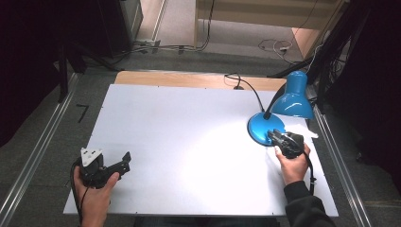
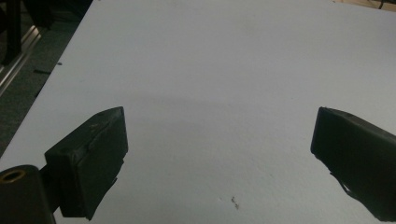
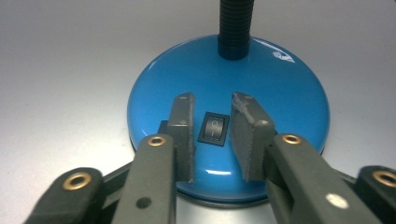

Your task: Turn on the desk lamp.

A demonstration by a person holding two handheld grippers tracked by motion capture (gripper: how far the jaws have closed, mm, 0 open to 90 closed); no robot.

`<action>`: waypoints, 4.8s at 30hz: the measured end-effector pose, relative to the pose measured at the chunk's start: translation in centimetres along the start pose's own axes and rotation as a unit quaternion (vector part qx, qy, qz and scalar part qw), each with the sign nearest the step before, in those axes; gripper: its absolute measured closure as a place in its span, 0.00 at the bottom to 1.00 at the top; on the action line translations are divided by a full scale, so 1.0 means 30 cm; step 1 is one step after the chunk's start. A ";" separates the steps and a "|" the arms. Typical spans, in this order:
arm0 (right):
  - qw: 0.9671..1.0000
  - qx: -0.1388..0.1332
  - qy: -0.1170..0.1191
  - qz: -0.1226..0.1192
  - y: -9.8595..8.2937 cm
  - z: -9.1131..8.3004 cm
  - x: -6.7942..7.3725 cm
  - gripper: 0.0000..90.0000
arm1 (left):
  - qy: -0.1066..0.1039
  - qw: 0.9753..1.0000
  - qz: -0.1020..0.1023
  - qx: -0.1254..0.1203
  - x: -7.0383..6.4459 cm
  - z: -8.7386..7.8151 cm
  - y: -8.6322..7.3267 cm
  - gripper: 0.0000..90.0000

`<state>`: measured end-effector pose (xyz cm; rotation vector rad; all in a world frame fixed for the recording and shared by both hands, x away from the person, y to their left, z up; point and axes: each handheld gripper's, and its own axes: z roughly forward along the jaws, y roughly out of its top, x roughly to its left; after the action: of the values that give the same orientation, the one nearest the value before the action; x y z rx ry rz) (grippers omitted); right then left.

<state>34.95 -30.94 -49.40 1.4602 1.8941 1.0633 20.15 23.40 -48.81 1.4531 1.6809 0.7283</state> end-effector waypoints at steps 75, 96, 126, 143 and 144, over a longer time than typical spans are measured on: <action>0.999 -0.028 0.025 0.008 -0.055 -0.161 -0.029 0.26 | -0.001 1.000 0.000 -0.002 0.001 -0.006 0.001 0.05; 0.999 -0.027 0.023 0.010 -0.075 -0.203 -0.045 0.26 | 0.000 1.000 0.000 -0.002 0.001 -0.005 0.001 0.05; 1.000 -0.026 0.017 0.002 -0.113 -0.279 -0.057 0.26 | 0.000 1.000 0.001 0.000 0.000 -0.005 0.001 0.05; 1.000 -0.025 0.011 0.005 -0.135 -0.314 -0.076 0.26 | 0.000 1.000 0.000 0.000 0.000 -0.003 0.001 0.05; 1.000 -0.025 0.010 0.005 -0.136 -0.315 -0.077 0.26 | 0.000 1.000 0.000 0.000 0.000 -0.004 0.001 0.05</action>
<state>25.94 -36.15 -47.63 1.4378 1.8628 1.1245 20.08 23.41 -48.73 1.4519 1.6807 0.7280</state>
